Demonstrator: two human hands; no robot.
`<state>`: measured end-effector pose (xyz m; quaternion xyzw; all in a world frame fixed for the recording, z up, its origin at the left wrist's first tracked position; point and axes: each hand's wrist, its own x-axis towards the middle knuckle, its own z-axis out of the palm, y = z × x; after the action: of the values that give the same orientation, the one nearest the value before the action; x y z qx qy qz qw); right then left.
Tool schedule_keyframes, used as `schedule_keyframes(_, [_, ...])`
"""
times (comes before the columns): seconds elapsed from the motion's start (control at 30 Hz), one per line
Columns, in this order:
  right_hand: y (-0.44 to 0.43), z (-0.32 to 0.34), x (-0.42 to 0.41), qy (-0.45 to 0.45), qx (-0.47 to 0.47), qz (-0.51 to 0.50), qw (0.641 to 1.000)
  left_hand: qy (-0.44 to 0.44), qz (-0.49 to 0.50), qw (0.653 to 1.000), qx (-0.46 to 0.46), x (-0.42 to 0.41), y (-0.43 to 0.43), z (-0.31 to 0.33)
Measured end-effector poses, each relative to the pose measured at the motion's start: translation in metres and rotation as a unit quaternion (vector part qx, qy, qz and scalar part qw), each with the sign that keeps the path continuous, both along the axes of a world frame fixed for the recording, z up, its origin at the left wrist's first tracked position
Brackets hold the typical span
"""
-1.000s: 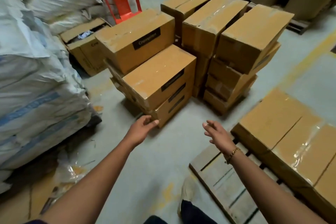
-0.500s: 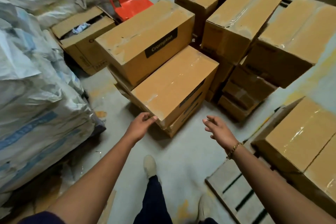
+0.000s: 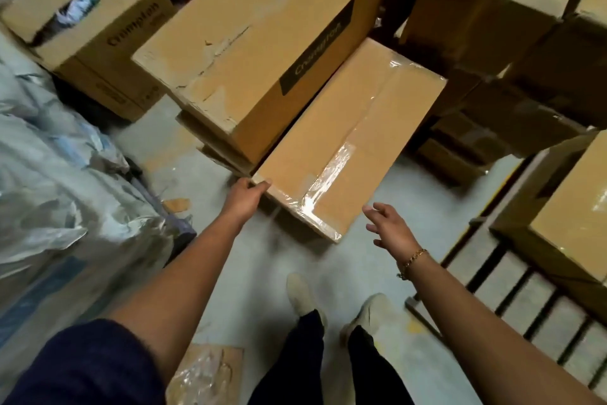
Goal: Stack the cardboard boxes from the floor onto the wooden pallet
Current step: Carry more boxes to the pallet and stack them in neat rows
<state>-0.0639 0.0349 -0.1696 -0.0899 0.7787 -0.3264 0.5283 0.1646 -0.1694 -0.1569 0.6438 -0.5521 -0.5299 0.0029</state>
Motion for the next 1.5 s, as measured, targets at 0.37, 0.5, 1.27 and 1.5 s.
schedule_keyframes(0.37, [-0.026, -0.082, -0.007, -0.023, 0.068, -0.059, 0.996, -0.056, -0.019, 0.998, -0.023, -0.015, -0.017, -0.075])
schedule_keyframes(0.5, [-0.016, -0.092, -0.018, -0.021, 0.084, -0.087, 0.992, -0.062, -0.083, 0.994, 0.019, -0.016, -0.012, -0.085])
schedule_keyframes(1.27, [0.008, -0.105, -0.012, 0.005, -0.045, -0.322, 0.946, 0.045, -0.146, 0.988, 0.016, -0.098, -0.018, -0.105])
schedule_keyframes(1.5, [0.105, -0.046, -0.012, 0.042, -0.009, -0.348, 0.936, 0.064, -0.150, 0.985, 0.049, -0.107, 0.073, -0.063])
